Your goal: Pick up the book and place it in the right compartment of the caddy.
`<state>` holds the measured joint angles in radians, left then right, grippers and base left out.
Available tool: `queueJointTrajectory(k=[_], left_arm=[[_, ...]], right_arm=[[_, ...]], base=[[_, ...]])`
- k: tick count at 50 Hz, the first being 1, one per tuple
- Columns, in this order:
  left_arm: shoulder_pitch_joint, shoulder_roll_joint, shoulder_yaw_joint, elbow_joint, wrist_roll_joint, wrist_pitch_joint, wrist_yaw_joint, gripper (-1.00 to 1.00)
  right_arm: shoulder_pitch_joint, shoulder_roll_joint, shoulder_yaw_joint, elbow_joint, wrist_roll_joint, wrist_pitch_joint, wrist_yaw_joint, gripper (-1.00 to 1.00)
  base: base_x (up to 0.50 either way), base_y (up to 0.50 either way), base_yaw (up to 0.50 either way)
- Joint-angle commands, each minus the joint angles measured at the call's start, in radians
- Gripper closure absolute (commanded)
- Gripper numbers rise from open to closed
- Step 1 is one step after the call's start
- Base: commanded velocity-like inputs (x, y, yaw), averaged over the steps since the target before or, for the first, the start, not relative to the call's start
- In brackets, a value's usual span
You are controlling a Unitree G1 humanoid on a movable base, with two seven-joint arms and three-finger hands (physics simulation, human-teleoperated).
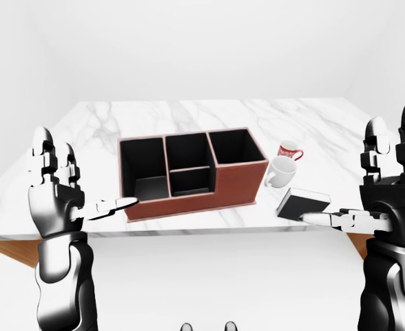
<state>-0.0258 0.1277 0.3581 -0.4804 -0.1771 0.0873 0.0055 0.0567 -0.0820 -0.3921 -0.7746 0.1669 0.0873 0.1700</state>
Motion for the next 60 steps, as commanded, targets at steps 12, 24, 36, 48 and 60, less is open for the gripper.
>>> queueJointTrajectory(k=[12,24,36,48,60], left_arm=[[-0.001,-0.004,-0.006,0.01,0.008,0.0,0.007,-1.0],[0.0,-0.004,-0.006,0.01,0.009,0.0,0.007,-1.0],[-0.001,-0.005,-0.007,0.009,0.01,0.0,0.008,-1.0],[0.0,-0.006,-0.01,0.009,0.018,0.0,0.007,-1.0],[0.001,-0.006,-0.008,-0.003,0.016,0.0,0.007,-1.0]], right_arm=[[0.002,0.006,0.011,0.023,-0.007,0.0,-0.002,-1.0],[0.005,0.007,0.013,0.021,-0.009,0.0,0.0,-1.0],[0.004,0.005,0.01,0.019,-0.01,0.0,0.002,-1.0],[0.025,-0.032,0.051,-0.037,-0.258,0.0,0.174,-1.0],[0.085,-0.009,0.068,-0.033,-0.505,0.0,0.378,-1.0]], base=[[0.25,0.0,0.0],[0.25,0.0,0.0],[0.25,0.0,0.0],[0.08,0.0,0.0],[0.0,0.0,0.0]])
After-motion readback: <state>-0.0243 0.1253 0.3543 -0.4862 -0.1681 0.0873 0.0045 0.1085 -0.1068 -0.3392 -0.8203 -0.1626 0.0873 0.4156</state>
